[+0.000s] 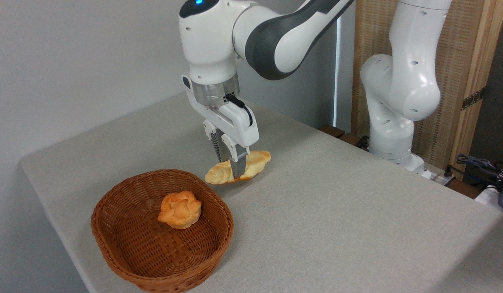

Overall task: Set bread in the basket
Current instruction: 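Lift the bread roll and carry it over the wicker basket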

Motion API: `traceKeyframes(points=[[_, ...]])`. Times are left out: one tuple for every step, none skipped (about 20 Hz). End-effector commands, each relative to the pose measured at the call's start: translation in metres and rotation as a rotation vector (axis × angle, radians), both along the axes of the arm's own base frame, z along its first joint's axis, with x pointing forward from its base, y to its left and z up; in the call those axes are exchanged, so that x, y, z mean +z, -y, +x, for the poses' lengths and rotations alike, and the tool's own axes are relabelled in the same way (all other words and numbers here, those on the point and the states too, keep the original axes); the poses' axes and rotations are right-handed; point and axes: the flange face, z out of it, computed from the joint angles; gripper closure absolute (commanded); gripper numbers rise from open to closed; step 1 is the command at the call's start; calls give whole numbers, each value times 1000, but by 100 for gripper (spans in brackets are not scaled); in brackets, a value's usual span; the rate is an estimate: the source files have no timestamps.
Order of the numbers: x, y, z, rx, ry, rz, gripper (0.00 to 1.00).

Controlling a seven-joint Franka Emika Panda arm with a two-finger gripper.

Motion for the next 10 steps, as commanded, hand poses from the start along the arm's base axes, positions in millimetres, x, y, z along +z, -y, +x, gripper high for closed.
traceKeyframes(points=[[16, -2, 3, -26, 19, -9, 68], [19, -2, 4, -24, 26, -13, 67], [25, -2, 7, -22, 41, -18, 67], [31, -3, 11, -18, 65, -22, 67], [37, -6, 16, -9, 96, -29, 67], [44, -12, 22, 0, 138, -39, 67], [47, -15, 27, 5, 173, -46, 65], [49, -15, 30, 11, 203, -50, 61], [51, -17, 33, 18, 228, -54, 59], [53, -17, 36, 25, 252, -62, 59]])
